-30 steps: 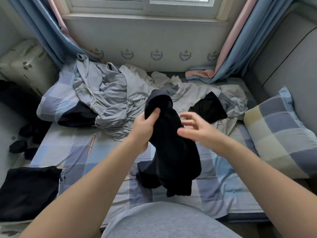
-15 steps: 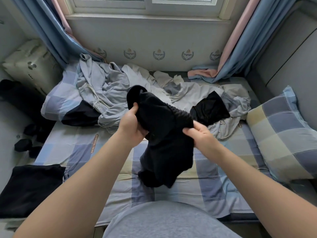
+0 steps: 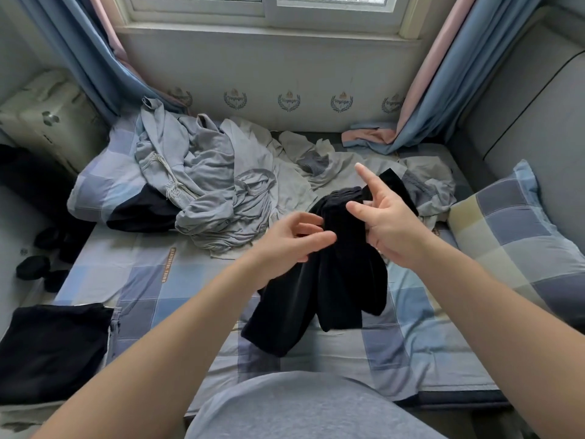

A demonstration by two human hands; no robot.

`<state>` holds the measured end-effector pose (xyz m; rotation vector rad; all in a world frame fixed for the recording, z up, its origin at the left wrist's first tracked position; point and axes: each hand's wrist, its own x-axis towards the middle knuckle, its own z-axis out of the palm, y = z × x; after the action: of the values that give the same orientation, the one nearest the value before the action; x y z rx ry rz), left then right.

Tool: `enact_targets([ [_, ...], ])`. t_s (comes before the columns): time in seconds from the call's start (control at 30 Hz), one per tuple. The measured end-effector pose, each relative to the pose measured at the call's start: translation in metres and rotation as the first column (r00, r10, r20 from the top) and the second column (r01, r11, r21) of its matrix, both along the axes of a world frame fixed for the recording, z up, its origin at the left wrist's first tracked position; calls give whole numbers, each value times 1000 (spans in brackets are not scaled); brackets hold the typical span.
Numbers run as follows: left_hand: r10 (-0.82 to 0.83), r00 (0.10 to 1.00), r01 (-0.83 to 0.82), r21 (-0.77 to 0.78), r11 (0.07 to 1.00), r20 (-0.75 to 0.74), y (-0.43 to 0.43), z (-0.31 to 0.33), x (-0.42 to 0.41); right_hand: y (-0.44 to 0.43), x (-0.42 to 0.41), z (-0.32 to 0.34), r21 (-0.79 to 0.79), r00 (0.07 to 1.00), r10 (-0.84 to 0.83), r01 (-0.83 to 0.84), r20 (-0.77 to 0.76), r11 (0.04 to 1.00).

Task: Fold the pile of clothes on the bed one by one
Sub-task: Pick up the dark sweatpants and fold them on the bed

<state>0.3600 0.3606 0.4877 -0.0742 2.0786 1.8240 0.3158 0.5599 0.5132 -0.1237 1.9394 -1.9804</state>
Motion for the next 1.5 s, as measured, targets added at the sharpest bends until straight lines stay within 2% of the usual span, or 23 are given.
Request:
enact_targets([
  [0.13,35,996,-40,-51,998,-84,19,-11,-2,-8,6,11,-55,999,43,-42,21,998],
  [0.2,117,986,-117,7,993,-121,21,-18,-5,-5,4,12,-36,998,52,-50,41,998],
  [0.27,161,985,-150,155,977,-67,14,-19,-8,0,2,9,116,996,58,-51,-61,992],
  [0.3,164,986,-154,240,958,-20,9,-17,-10,4,0,6,265,980,89,-40,-177,963],
  [0.37,147,988,-157,379,912,57,-1,-8,-13,9,-4,-1,535,917,184,37,-353,844],
  [0.4,136,988,-156,423,892,79,-5,-1,-15,10,-5,-6,610,896,217,72,-387,789],
  [0.53,97,987,-152,559,815,126,-14,24,-21,-4,-8,-25,704,894,249,97,-373,704],
  [0.6,110,980,-187,563,805,167,-16,32,-23,-10,-13,-35,757,907,220,145,-359,637],
  [0.67,150,974,-216,502,837,169,-18,36,-25,-12,-20,-38,781,888,175,263,-425,566],
  [0.7,175,977,-209,421,882,118,-22,35,-27,-12,-24,-34,776,883,172,275,-438,567],
  [0.73,181,984,-176,272,946,9,-28,34,-29,-12,-28,-27,754,888,174,243,-426,611],
  [0.77,137,983,-132,50,990,-123,-35,34,-30,-12,-30,-18,717,900,177,184,-398,672],
  [0.8,32,974,-80,-210,974,-223,-43,34,-33,-13,-32,-10,678,916,173,132,-363,723],
  [0.83,-102,960,-27,-448,894,-262,-50,34,-35,-13,-35,-1,649,922,169,108,-349,753],
  [0.87,-216,941,12,-611,791,-261,-54,34,-37,-14,-37,8,635,918,170,106,-357,765],
  [0.9,-282,924,24,-696,718,-260,-56,32,-39,-16,-39,15,620,911,172,107,-374,777],
  [1.0,-274,888,-111,-749,653,-370,-62,29,-52,-26,-50,38,559,879,178,115,-442,821],
  [1.07,-235,873,-205,-759,617,-426,-71,36,-65,-30,-61,53,582,836,261,84,-482,809],
  [1.13,-233,856,-269,-782,563,-462,-85,50,-79,-28,-76,65,696,799,384,58,-463,716],
  [1.2,-247,845,-317,-817,482,-474,-102,68,-92,-25,-92,79,814,752,489,107,-441,570],
  [1.27,-234,843,-362,-832,421,-485,-120,91,-103,-22,-111,96,861,703,547,190,-455,473],
  [1.4,-155,863,-428,-858,285,-482,-149,150,-119,-16,-142,146,827,651,517,367,-556,427],
  [1.5,-80,859,-473,-844,252,-505,-173,199,-125,-15,-154,192,779,639,448,469,-625,417],
])
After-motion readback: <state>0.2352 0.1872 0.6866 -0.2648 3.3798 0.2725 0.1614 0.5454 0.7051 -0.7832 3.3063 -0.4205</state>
